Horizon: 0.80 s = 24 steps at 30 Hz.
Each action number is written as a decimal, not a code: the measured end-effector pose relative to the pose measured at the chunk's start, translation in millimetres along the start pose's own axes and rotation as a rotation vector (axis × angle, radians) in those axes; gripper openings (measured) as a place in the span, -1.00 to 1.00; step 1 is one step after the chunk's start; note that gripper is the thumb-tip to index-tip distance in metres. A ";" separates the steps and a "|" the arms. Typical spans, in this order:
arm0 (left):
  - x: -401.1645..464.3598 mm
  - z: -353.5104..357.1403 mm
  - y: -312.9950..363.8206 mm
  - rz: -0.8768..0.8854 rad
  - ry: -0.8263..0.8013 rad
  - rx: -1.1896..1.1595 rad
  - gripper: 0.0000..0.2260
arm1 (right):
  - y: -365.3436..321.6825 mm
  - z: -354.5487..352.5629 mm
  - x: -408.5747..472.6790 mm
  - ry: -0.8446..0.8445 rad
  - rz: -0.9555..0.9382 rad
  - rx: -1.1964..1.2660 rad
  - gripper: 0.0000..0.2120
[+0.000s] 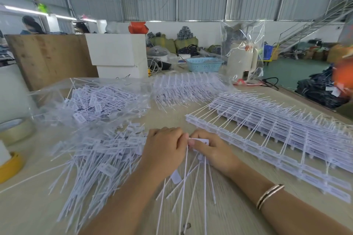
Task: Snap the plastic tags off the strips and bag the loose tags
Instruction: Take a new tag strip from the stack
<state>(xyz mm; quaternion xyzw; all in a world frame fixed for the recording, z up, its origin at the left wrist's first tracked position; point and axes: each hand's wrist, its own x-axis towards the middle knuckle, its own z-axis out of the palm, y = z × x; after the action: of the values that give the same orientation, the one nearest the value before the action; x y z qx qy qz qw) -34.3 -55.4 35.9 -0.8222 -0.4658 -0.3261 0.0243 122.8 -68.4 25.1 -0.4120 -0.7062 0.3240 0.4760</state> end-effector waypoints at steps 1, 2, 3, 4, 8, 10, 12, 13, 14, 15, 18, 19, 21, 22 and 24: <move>0.1 1.6 -1.2 -0.018 -0.011 -0.067 -0.65 | -1.1 0.2 -0.4 -0.004 -0.004 -0.003 -0.82; 0.3 2.9 -2.3 -0.046 -0.028 -0.144 -0.62 | -1.6 0.4 -1.1 -0.004 -0.007 -0.007 -0.83; 0.7 3.9 -3.5 -0.078 -0.048 -0.218 -0.61 | -2.4 0.8 -1.5 0.003 -0.013 -0.024 -0.84; 1.4 4.8 -5.0 -0.112 -0.065 -0.283 -0.61 | -2.3 1.7 -1.3 0.017 -0.026 -0.065 -0.84; 3.5 9.0 -9.9 -0.224 -0.060 -0.448 -0.58 | 3.2 7.8 -0.7 0.107 -0.150 -0.422 -0.85; 4.8 11.1 -9.8 -0.267 -0.054 -0.482 -0.59 | 3.2 8.9 -0.3 0.144 -0.227 -0.511 -0.81; 6.0 12.2 -9.4 -0.330 -0.033 -0.546 -0.60 | 3.0 9.1 -0.8 0.200 -0.297 -0.525 -0.82; 6.1 11.7 -10.1 -0.352 -0.013 -0.572 -0.59 | 3.3 8.7 -1.4 0.229 -0.307 -0.501 -0.83; 5.3 10.5 -11.6 -0.358 0.010 -0.574 -0.59 | 3.6 7.8 -2.1 0.243 -0.287 -0.450 -0.82; 3.7 8.7 -12.5 -0.344 0.031 -0.548 -0.59 | 3.5 6.6 -2.7 0.248 -0.238 -0.398 -0.82; -1.7 3.4 -9.3 -0.225 0.084 -0.418 -0.62 | 12.0 2.3 -0.8 0.250 -0.059 -0.315 -0.84; -2.7 2.2 -6.5 -0.176 0.104 -0.376 -0.63 | 13.5 1.9 1.4 0.258 -0.010 -0.333 -0.89; -3.8 0.7 -0.3 -0.084 0.136 -0.315 -0.68 | 14.6 2.4 5.3 0.287 0.068 -0.380 -0.90; -4.2 0.5 1.6 -0.058 0.145 -0.300 -0.74 | 16.1 2.1 6.0 0.333 0.063 -0.438 -0.84; -3.8 0.1 3.1 -0.052 0.158 -0.293 -0.86 | 10.8 2.8 4.6 0.422 -0.037 -0.582 -0.73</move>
<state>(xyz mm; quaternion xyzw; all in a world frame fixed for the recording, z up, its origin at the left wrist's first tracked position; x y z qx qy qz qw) -33.1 -60.0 34.5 -0.7765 -0.4309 -0.4548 -0.0675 122.1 -59.6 16.9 -0.5751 -0.6625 0.0086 0.4799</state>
